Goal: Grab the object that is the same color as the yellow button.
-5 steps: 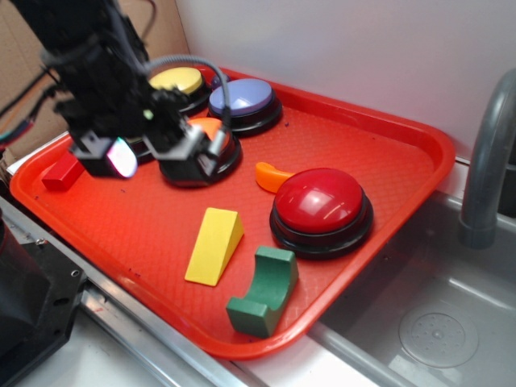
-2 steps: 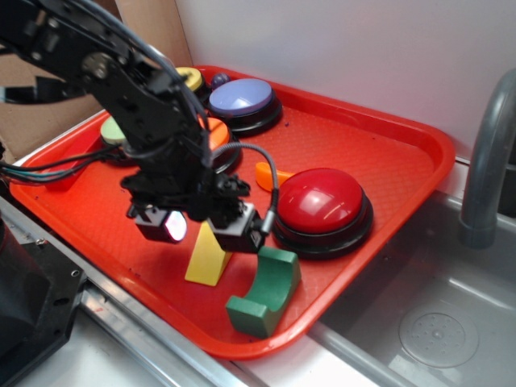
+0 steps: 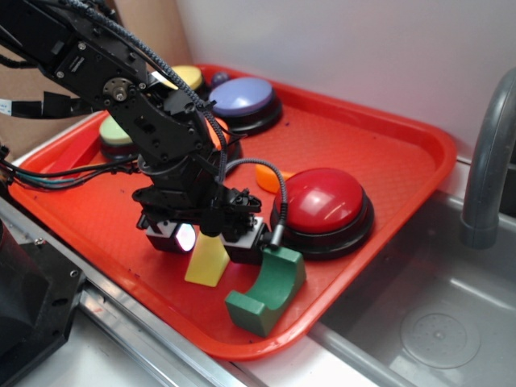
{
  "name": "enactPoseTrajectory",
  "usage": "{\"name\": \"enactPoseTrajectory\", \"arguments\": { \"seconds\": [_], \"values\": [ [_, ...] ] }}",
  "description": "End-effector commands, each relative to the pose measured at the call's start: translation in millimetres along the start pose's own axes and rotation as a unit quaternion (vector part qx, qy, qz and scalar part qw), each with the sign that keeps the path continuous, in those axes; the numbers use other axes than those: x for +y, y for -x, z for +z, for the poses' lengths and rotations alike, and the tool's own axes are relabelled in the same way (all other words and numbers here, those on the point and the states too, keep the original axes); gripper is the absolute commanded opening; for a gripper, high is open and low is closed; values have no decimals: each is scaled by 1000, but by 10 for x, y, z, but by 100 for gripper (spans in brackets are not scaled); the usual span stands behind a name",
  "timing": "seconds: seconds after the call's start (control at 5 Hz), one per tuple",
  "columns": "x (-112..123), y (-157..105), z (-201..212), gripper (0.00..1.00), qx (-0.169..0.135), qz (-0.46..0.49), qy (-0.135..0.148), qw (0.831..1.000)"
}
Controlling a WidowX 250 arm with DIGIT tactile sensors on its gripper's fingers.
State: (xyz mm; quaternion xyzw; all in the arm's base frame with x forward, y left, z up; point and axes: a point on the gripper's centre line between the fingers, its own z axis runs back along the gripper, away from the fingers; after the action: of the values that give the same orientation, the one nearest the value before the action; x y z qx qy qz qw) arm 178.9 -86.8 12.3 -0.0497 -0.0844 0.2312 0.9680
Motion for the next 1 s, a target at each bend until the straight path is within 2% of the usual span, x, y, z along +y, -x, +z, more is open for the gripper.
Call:
{"name": "enactPoseTrajectory", "arguments": {
  "seconds": [0.0, 0.2, 0.4, 0.6, 0.8],
  "values": [
    [35, -52, 71, 0, -23, 7, 19, 1000],
    [56, -84, 143, 0, -28, -1, 11, 1000],
    [78, -195, 330, 0, -19, -1, -6, 1000],
    [66, -451, 749, 0, 11, -54, -51, 997],
    [69, -652, 1089, 0, 23, -107, -93, 990]
  ]
}}
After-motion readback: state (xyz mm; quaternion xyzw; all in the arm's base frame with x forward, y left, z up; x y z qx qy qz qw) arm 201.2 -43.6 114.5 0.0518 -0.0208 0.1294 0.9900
